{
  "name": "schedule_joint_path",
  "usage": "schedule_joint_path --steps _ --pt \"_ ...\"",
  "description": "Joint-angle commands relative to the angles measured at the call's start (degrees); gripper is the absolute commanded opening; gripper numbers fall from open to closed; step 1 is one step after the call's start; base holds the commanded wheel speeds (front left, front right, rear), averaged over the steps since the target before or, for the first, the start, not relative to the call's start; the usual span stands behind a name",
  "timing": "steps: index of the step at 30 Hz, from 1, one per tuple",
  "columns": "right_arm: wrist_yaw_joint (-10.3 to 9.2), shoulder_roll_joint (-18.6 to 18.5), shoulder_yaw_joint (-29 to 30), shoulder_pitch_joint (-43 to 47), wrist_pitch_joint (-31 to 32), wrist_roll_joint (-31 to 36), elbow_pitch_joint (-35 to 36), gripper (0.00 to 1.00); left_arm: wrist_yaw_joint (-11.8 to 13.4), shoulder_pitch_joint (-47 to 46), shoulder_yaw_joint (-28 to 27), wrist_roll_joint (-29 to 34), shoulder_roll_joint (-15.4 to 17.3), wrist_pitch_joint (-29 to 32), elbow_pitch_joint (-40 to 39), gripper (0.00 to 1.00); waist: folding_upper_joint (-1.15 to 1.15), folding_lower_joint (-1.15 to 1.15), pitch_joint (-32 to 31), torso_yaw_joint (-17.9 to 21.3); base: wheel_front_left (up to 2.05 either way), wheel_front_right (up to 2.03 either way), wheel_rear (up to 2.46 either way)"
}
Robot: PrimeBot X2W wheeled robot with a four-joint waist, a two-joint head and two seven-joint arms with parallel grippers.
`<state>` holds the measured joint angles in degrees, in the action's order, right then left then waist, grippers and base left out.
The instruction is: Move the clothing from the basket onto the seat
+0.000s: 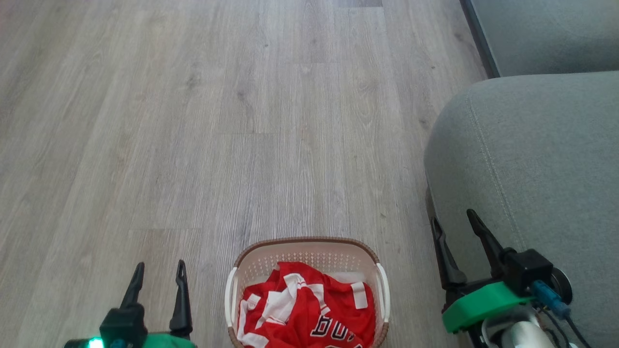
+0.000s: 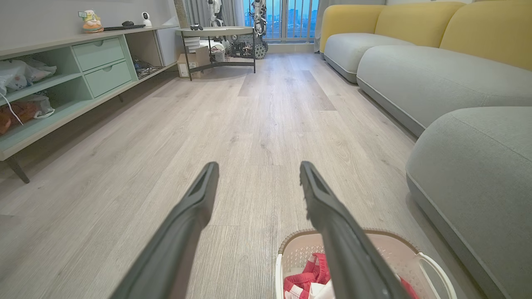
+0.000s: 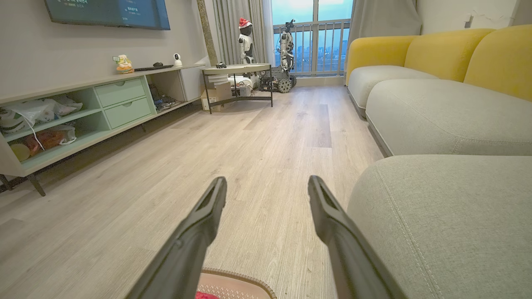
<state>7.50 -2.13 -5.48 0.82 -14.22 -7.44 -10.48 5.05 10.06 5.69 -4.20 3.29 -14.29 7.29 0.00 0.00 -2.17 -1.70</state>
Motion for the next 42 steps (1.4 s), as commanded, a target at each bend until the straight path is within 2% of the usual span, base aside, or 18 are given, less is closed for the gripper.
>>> schedule_joint_path --steps 1,12,22,28,42 --pt "-0.01 -0.75 -1.05 -1.1 -0.78 0.42 1.84 1.0 -0.14 -1.9 -1.92 0.47 -0.26 -0.71 -1.76 1.0 0.0 0.0 0.19 -0.01 0.0 0.0 0.0" --pt "-0.01 -0.75 1.48 -2.69 -0.78 1.39 3.15 1.0 -2.86 -4.97 4.25 2.0 -0.36 -0.71 4.04 1.0 0.0 0.0 5.52 -0.07 0.0 0.0 0.0" --pt "-0.01 -0.75 5.27 -9.26 -0.78 3.62 5.73 1.0 -4.75 -16.46 9.86 3.14 -0.4 -0.71 14.26 1.0 0.0 0.0 18.62 0.97 0.0 0.0 0.0" --pt "-0.01 -0.75 6.55 -12.96 -0.78 4.43 7.39 1.0 -5.0 -23.4 13.7 2.41 -0.4 -0.71 19.92 1.0 0.0 0.0 25.15 1.8 0.0 0.0 0.0" --pt "-0.01 -0.75 6.43 -21.27 -0.78 3.47 10.19 1.0 -5.74 -41.14 27.59 -1.78 -0.41 -0.71 38.81 1.0 0.0 0.0 41.02 5.63 0.0 0.0 0.0"
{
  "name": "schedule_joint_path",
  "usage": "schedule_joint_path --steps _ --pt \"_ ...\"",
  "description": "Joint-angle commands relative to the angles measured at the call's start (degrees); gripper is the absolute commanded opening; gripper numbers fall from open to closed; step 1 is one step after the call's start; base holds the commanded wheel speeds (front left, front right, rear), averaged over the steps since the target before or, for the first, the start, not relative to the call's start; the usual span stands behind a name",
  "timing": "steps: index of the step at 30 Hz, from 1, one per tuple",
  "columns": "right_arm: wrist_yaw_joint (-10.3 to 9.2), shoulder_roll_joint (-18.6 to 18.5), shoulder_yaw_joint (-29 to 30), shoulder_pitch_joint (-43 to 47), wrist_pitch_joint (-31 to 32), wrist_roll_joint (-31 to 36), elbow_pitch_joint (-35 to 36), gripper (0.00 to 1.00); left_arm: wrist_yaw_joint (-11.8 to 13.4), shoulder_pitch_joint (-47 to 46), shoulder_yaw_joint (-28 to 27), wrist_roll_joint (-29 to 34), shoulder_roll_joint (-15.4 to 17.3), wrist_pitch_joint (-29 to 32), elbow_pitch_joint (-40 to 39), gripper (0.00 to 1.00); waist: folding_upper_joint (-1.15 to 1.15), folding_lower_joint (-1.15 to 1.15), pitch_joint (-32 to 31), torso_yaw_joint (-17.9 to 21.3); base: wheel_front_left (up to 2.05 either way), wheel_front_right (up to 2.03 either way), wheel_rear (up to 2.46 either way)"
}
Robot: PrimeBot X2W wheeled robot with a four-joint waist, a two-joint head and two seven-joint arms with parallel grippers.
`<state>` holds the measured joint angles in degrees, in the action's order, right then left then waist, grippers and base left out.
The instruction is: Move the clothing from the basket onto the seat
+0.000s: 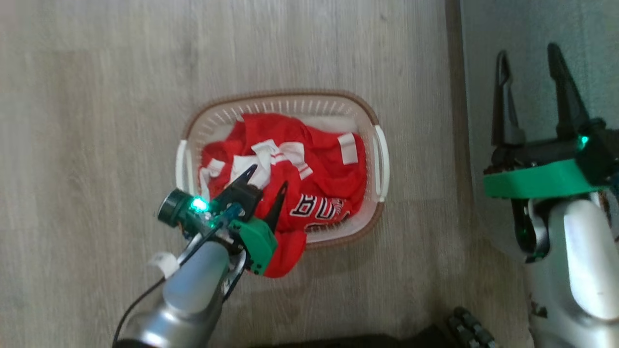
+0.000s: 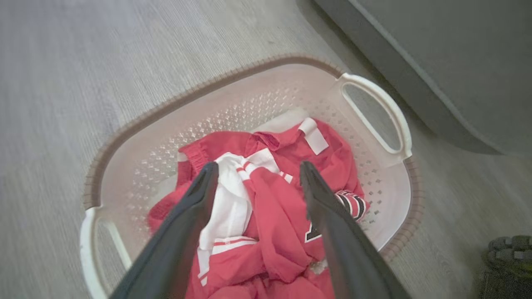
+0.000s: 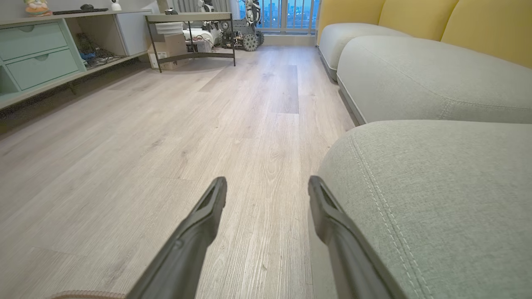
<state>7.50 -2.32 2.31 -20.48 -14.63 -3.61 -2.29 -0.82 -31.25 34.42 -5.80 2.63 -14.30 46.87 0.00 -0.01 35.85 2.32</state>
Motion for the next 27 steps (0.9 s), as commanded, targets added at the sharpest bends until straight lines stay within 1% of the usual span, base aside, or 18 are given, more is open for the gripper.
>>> schedule_joint_path --steps 1,8,10,15,20,21,23,24,27 --pt "-0.01 -0.55 -1.4 -0.48 -0.37 -0.63 2.23 1.0 0.08 -0.68 -0.67 -0.64 0.25 -0.7 0.26 1.0 0.0 0.01 3.91 1.93 0.0 0.0 0.0" --pt "-0.01 -0.55 -2.3 -3.14 -0.37 -2.33 3.03 1.0 0.59 -5.92 1.04 -2.41 0.25 -0.7 7.47 1.0 0.0 0.01 10.05 4.2 0.0 0.0 0.0" --pt "-0.01 -0.55 -2.41 -3.7 -0.37 -2.55 3.22 1.0 0.63 -7.05 0.74 -3.13 0.25 -0.7 9.11 1.0 0.0 0.01 11.46 4.77 0.0 0.0 0.0" --pt "-0.01 -0.55 -2.36 -4.7 -0.37 -3.21 3.76 1.0 1.65 -9.41 -0.81 -4.36 0.52 -0.7 13.36 1.0 0.0 0.01 14.08 5.96 0.0 0.0 0.0" --pt "-0.01 -0.55 -2.99 -5.14 -0.37 -3.72 3.86 1.0 1.85 -11.22 -1.85 -5.22 1.02 -0.7 16.53 1.0 0.0 0.01 15.28 6.72 0.0 0.0 0.0" --pt "-0.01 -0.55 -3.13 -5.13 -0.37 -3.75 3.81 1.0 1.73 -11.44 -2.04 -5.43 1.02 -0.7 16.83 0.72 0.0 0.01 15.33 6.82 0.0 0.0 0.0" --pt "-0.01 -0.55 -3.39 -5.08 -0.37 -3.81 3.56 1.0 1.44 -11.72 -2.17 -5.67 1.0 -0.7 17.22 0.09 0.0 0.01 15.06 6.98 0.0 0.0 0.0" --pt "-0.01 -0.55 -3.47 -5.0 -0.37 -3.82 3.38 1.0 1.24 -11.77 -2.14 -5.69 0.97 -0.7 16.94 0.0 0.0 0.01 14.77 6.97 0.0 0.0 0.0" --pt "-0.01 -0.55 -3.64 -4.84 -0.37 -3.88 2.63 1.0 0.93 -11.25 -2.11 -5.7 0.89 -0.7 15.3 0.0 0.0 0.01 13.41 6.71 0.0 0.0 0.0"
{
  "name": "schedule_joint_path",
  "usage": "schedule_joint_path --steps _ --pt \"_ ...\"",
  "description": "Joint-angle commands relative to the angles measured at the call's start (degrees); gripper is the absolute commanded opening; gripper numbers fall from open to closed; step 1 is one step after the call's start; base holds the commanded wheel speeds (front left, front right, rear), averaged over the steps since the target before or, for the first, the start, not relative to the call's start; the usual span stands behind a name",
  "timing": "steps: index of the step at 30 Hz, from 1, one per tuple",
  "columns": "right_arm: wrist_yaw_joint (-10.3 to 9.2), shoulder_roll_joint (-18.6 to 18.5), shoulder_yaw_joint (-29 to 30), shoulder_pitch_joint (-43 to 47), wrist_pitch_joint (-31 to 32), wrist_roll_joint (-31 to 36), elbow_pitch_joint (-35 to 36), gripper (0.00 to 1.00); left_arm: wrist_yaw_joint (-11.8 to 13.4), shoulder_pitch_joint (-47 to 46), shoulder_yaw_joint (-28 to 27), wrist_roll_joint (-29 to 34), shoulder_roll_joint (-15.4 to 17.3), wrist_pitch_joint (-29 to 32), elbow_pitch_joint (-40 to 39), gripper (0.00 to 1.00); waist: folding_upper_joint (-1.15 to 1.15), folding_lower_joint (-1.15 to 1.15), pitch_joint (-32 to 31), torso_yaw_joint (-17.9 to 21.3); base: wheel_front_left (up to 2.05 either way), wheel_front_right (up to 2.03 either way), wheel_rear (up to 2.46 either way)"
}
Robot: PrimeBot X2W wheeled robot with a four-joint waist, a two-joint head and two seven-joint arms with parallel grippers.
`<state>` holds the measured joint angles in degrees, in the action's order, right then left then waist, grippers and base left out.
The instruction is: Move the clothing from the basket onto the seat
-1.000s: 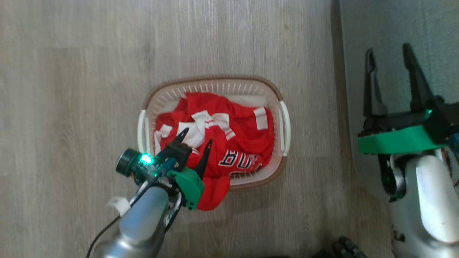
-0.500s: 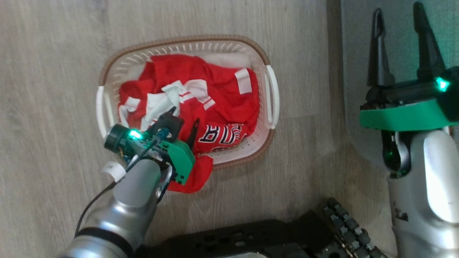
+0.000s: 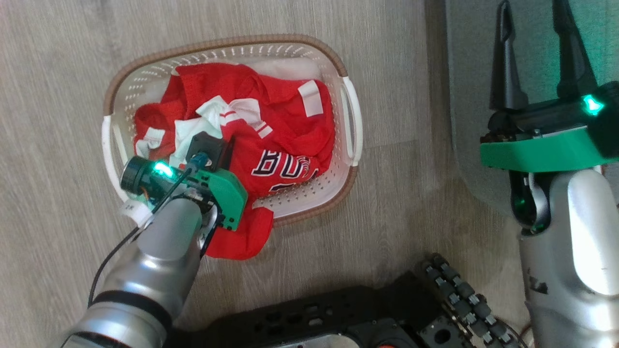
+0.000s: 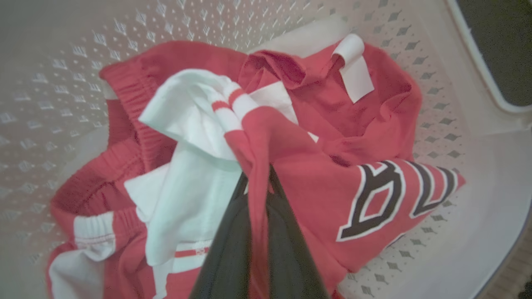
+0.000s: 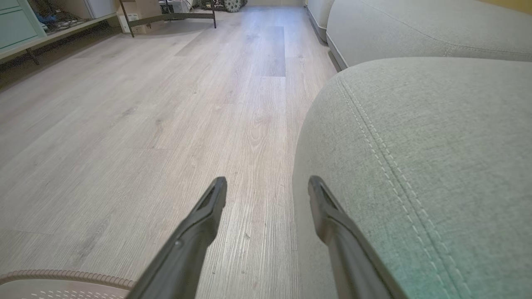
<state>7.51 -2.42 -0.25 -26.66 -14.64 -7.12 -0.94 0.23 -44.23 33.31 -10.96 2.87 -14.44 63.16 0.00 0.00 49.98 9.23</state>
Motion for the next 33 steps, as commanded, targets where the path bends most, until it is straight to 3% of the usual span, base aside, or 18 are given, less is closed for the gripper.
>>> schedule_joint_path --steps 1,12,21,33 --pt "-0.02 -0.45 -1.17 1.39 -0.36 -0.42 1.02 1.0 -0.14 2.12 -1.04 -0.54 0.63 -0.56 -1.65 0.0 0.0 0.0 -1.35 -0.33 0.0 0.0 0.0" --pt "-0.02 -0.45 -1.48 2.93 -0.36 -0.3 -2.11 1.0 -1.51 8.07 -1.79 0.12 0.82 -0.56 -12.7 0.0 0.0 0.0 -11.74 -2.51 0.0 0.0 0.0" --pt "-0.02 -0.45 -0.43 7.09 -0.36 0.67 -6.4 1.0 -1.79 14.57 -3.0 1.66 0.66 -0.56 -23.58 0.0 0.0 0.0 -25.96 -4.82 0.0 0.0 0.0" --pt "-0.02 -0.45 1.22 17.14 -0.36 2.15 -10.91 1.0 -4.64 17.49 -3.88 1.94 0.45 -0.56 -28.7 0.0 0.0 0.0 -44.17 -7.39 0.0 0.0 0.0"
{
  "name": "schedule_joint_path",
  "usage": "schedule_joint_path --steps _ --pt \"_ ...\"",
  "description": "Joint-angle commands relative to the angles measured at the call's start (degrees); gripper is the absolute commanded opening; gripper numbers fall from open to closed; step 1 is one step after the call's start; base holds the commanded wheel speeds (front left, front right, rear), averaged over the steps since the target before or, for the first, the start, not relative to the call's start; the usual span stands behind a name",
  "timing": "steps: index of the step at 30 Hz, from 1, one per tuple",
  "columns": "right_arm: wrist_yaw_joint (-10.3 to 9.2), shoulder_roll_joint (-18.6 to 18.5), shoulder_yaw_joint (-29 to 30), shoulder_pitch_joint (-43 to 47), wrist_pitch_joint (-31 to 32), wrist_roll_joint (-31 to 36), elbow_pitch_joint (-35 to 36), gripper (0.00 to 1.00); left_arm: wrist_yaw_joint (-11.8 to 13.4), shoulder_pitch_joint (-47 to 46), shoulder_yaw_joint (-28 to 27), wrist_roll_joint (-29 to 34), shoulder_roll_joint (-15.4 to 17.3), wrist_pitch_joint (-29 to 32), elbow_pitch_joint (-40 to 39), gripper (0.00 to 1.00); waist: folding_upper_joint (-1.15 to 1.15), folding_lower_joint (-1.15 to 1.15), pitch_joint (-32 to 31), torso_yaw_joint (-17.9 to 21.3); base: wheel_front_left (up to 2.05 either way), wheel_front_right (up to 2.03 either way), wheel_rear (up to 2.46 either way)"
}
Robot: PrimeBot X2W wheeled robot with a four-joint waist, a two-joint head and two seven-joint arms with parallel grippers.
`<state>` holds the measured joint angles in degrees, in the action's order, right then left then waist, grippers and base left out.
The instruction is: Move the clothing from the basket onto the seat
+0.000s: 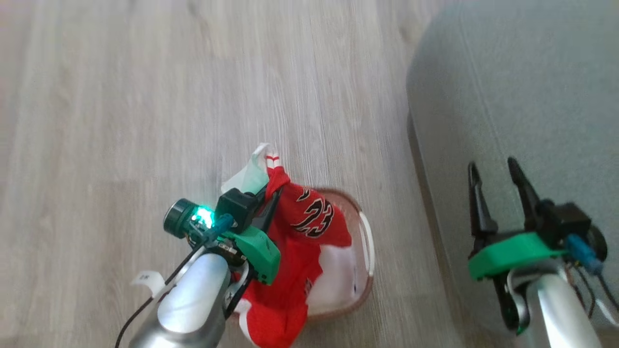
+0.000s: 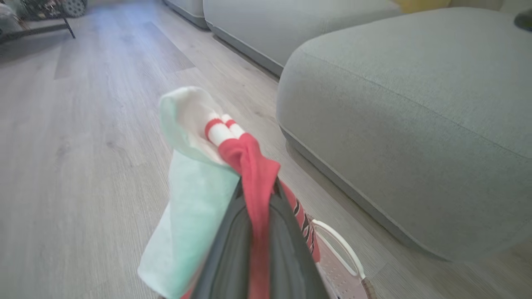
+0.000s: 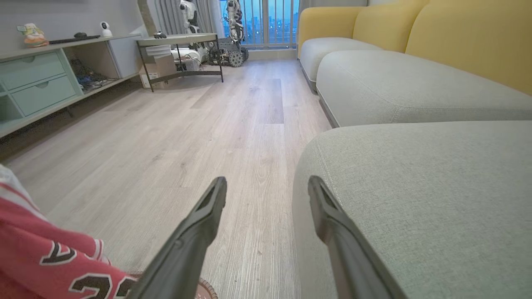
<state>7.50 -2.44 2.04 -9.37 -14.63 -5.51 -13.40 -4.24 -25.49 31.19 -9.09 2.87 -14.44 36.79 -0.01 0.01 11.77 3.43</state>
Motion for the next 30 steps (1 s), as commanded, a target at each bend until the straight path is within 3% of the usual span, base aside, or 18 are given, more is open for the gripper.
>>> schedule_joint_path --steps 1,16,30 --pt "-0.01 -0.43 -1.16 0.58 -0.37 0.56 1.29 1.0 -0.37 -1.42 -1.82 0.01 0.43 -0.56 -2.62 0.0 0.01 -0.01 -7.28 -1.73 0.0 0.0 0.0" --pt "-0.01 -0.43 -7.3 3.83 -0.37 0.44 -1.39 1.0 -1.86 -8.82 -1.4 -0.75 0.12 -0.56 -4.11 0.0 0.01 -0.01 -15.63 -3.0 0.0 0.0 0.0" --pt "-0.01 -0.85 -18.47 -3.86 -0.37 1.95 -7.18 1.0 -1.29 -16.83 3.02 -4.92 0.02 -0.56 -8.9 0.0 0.01 -0.01 -17.53 -4.51 0.0 0.0 0.0"
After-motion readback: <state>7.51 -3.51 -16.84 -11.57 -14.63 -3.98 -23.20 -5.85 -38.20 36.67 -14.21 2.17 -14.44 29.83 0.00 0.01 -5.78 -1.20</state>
